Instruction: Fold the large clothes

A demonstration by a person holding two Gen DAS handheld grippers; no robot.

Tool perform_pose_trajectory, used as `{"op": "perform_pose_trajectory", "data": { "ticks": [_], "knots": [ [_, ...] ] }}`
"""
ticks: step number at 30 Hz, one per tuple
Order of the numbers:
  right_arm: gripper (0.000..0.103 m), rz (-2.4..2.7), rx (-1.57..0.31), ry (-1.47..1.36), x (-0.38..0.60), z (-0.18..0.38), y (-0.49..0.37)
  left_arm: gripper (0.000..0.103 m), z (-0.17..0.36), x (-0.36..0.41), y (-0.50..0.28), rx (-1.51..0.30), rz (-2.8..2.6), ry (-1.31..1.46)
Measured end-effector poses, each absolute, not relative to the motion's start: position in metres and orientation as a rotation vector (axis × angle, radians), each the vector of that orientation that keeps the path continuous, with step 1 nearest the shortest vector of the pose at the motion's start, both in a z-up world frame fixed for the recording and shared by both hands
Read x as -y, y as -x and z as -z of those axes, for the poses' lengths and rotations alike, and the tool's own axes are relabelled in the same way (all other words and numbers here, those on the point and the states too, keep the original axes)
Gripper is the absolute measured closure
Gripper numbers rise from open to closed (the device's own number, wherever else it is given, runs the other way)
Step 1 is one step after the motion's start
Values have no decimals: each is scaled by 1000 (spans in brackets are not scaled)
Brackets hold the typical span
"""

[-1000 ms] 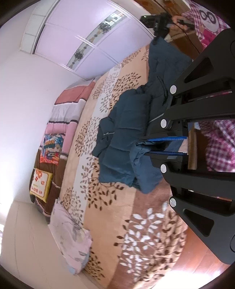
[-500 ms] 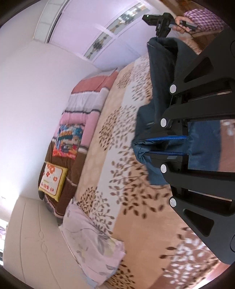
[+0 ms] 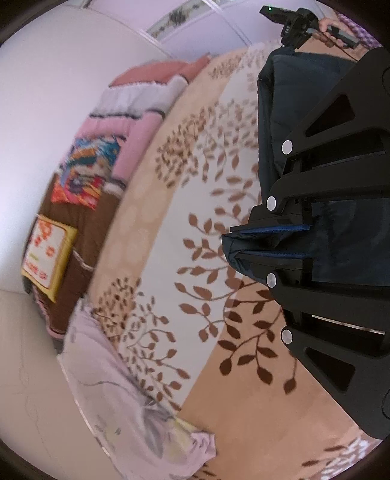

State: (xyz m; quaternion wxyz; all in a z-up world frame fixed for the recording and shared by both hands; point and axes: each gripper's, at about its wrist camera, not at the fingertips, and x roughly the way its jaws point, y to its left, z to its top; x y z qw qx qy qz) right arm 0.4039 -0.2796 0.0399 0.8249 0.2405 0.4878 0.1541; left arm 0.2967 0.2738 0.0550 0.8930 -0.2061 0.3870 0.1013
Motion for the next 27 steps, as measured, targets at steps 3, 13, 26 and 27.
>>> {"op": "perform_pose_trajectory", "data": {
  "ticks": [3, 13, 26, 27],
  "knots": [
    [95, -295, -1086, -487, 272, -5, -424, 92, -31, -276, -313, -835, -231, 422],
    [84, -320, -1188, -543, 275, 25, -431, 51, -11, -285, -315, -831, -295, 447],
    [49, -330, -1096, -485, 282, -30, -394, 45, -60, -260, -234, -786, -156, 448],
    [35, -314, -1065, -453, 281, -37, -390, 45, -60, -257, -227, -790, -147, 443]
  ]
}}
